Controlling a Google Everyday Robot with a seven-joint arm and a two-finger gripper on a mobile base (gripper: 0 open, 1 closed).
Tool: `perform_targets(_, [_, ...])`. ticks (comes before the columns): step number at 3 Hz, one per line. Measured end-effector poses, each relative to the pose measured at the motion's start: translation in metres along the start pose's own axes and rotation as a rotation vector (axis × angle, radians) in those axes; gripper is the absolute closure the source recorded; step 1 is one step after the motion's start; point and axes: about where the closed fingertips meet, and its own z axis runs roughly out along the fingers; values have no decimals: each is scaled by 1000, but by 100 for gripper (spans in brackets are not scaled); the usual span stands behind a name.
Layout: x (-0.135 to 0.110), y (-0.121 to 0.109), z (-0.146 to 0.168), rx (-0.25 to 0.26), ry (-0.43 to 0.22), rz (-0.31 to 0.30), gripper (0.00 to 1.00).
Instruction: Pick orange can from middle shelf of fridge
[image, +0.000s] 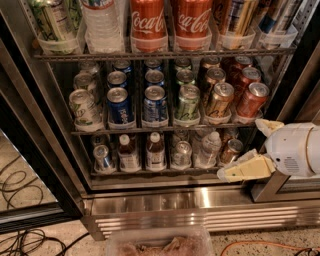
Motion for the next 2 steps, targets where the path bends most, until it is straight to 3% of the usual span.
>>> perform_targets(1, [-2,0,5,44,-18,-33,0])
perform_targets(2, [-8,-10,15,141,-82,-82,0])
